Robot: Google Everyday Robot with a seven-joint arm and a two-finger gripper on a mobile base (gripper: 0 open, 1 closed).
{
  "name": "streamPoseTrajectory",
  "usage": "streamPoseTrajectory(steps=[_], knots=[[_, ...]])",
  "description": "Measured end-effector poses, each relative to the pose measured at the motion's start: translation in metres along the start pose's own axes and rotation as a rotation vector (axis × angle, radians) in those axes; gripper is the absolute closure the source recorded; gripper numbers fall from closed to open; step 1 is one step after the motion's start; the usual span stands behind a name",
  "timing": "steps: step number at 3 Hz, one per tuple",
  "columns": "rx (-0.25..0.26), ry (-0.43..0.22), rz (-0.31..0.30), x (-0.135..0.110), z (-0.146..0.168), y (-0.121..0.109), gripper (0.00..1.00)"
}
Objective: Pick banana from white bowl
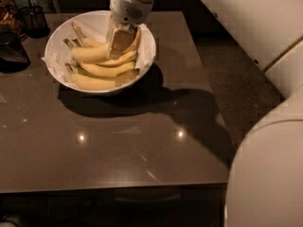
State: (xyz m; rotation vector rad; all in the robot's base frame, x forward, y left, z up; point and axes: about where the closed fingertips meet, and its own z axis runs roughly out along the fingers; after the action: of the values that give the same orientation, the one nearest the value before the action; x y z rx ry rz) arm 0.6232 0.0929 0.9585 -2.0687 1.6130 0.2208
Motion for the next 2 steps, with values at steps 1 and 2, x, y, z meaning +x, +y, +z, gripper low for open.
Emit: streamPoseTrajectory(steps=[1, 2], knots=[[0.031, -0.073, -0.015, -0.0066, -0.0131, 0.0152, 1.00], [0.034, -0.080, -0.011, -0.0054, -0.0137, 0.0165, 1.00]])
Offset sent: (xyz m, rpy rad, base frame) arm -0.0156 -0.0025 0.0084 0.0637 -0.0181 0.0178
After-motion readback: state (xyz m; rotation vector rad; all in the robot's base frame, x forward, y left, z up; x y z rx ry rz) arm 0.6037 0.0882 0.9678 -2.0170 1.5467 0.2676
